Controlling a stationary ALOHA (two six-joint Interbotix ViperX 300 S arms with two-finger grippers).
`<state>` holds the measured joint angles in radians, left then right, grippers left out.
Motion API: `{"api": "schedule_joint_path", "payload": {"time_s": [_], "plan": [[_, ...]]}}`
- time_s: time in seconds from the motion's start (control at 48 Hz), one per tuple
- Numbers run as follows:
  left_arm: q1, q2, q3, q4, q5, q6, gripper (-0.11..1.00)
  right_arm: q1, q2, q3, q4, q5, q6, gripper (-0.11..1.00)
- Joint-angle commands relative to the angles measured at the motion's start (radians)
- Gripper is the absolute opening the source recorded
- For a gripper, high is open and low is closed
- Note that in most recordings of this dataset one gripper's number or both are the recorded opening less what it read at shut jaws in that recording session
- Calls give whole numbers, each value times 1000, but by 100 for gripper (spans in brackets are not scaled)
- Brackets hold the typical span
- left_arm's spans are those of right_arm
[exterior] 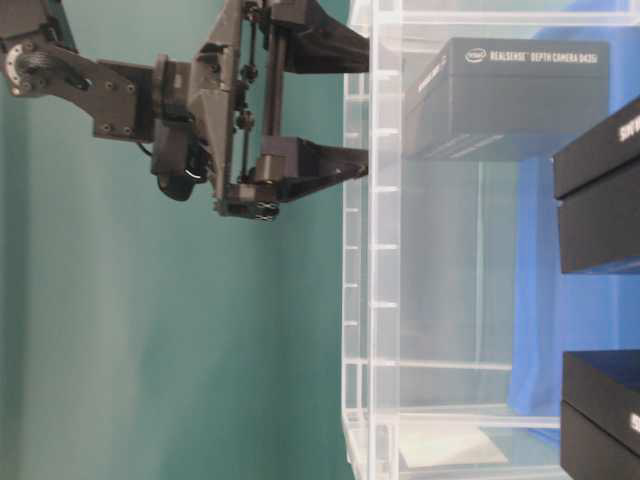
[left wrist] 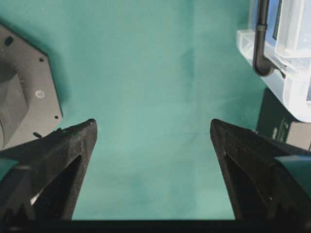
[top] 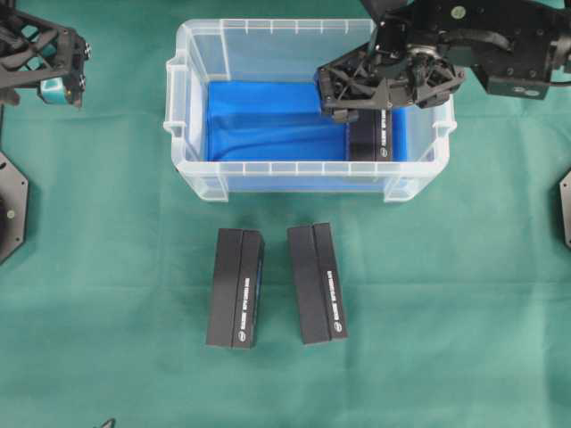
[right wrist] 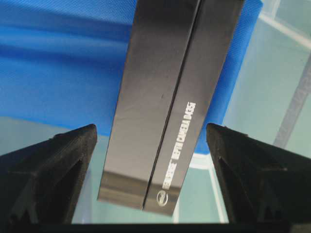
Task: Take out the box from the case.
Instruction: 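Lower the open right gripper around the right black box, then close the right gripper on the right black box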
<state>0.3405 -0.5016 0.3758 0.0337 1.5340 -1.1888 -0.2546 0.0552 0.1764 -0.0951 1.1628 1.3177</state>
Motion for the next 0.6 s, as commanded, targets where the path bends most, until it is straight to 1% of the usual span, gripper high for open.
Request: {"api": "schedule_joint_path", "payload": {"time_s": [0.0, 0.146, 0.584], "plan": [[2, -11, -18, 0, 2, 3, 95, -8, -6, -3, -2, -8, 0, 90], [-2, -12, -17, 0, 2, 5, 95, -9, 8, 5, -2, -9, 0, 90], [-2, -12, -17, 0, 2, 20, 95, -26, 71, 11, 0, -67, 2, 90]]}}
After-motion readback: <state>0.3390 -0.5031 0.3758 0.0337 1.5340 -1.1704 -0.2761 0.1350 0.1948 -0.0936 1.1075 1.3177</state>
